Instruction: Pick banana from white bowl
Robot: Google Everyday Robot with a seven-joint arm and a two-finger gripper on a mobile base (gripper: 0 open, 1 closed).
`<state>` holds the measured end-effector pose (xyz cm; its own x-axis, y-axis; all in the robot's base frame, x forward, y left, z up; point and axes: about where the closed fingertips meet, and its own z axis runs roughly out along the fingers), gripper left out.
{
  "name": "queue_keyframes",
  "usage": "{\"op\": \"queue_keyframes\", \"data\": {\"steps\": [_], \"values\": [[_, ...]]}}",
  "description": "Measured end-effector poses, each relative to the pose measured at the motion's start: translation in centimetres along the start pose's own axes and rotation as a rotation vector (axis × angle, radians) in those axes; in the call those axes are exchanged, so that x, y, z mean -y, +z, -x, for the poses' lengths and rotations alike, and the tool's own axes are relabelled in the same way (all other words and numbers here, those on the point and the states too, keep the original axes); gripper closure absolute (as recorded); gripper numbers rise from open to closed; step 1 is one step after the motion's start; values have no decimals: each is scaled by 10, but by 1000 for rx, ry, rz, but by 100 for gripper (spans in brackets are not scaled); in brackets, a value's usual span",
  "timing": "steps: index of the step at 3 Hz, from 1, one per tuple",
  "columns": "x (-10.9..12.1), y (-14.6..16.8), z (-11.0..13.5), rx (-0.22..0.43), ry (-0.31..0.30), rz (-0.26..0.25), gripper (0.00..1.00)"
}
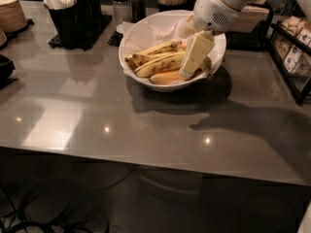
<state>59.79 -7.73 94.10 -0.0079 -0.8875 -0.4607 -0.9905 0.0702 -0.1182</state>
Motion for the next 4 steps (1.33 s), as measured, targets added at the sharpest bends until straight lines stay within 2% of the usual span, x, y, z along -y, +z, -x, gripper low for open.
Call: {"op": "queue_keyframes", "data": {"steps": [1, 2, 4], "values": [[0, 0, 0, 0, 0, 0, 26], [1, 1, 0, 1, 0, 0, 20], [5, 12, 1, 7, -3, 14, 27]]}}
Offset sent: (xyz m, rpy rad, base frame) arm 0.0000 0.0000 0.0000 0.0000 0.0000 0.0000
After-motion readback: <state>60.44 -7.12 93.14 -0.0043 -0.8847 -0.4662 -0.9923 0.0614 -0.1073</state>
